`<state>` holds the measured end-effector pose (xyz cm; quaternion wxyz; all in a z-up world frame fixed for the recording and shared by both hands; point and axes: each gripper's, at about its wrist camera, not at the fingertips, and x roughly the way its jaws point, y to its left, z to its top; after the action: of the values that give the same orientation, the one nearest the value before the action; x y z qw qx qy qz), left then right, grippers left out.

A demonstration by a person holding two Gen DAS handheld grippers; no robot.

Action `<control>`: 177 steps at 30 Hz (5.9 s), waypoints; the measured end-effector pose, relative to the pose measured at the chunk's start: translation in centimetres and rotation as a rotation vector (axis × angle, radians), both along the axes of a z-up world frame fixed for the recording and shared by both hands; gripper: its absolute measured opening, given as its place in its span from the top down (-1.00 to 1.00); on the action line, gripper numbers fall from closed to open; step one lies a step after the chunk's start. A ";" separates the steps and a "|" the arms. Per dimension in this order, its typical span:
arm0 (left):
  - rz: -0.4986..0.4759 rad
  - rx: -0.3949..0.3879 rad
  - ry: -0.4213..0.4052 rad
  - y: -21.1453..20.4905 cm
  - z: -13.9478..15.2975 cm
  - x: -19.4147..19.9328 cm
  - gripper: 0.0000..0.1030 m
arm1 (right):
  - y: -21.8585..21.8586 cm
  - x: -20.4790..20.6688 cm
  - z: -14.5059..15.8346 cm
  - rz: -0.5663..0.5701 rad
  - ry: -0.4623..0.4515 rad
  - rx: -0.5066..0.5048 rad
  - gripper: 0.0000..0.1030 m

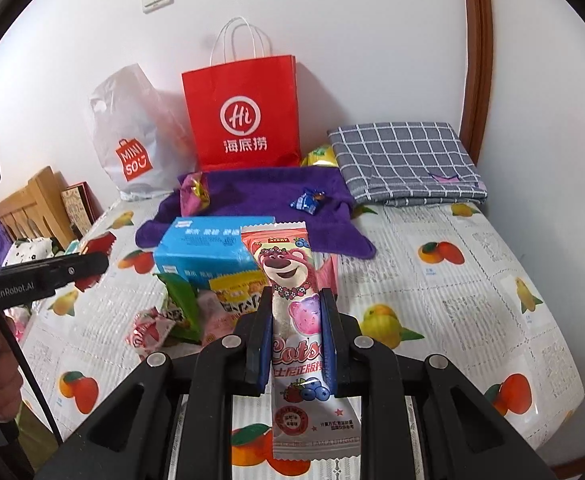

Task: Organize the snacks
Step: 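Lift the red candy bag toward the purple towel while the right tool carries the wafer bar there, then lower the red candy bag onto the towel while the right tool lowers the wafer bar beside it, then open both tools to release the candy bag and wafer bar, then grasp the pink chip canister with the right tool while the left tool grasps the strawberry candy bag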

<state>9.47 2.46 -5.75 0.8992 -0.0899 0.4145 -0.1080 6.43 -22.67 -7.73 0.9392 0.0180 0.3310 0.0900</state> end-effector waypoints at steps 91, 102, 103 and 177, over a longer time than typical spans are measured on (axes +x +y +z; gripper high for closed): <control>0.089 -0.023 0.128 5.3 -3.6 20.6 0.15 | 5.5 26.5 -2.1 0.068 0.165 0.054 0.60; 0.082 -0.015 0.187 5.3 -7.5 24.2 0.15 | 4.6 30.1 -6.9 0.058 0.250 0.063 0.60; 0.076 -0.018 0.189 5.0 -7.7 24.6 0.15 | 4.6 30.2 -7.2 0.059 0.258 0.067 0.60; 0.101 -0.014 0.174 5.7 -5.8 8.6 -0.46 | -1.4 14.1 -11.4 0.024 0.302 0.118 -0.49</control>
<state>18.07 8.16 -11.56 0.8634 -0.1263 0.4850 -0.0572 20.52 -24.07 -19.16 0.8748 0.0824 0.4628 0.1170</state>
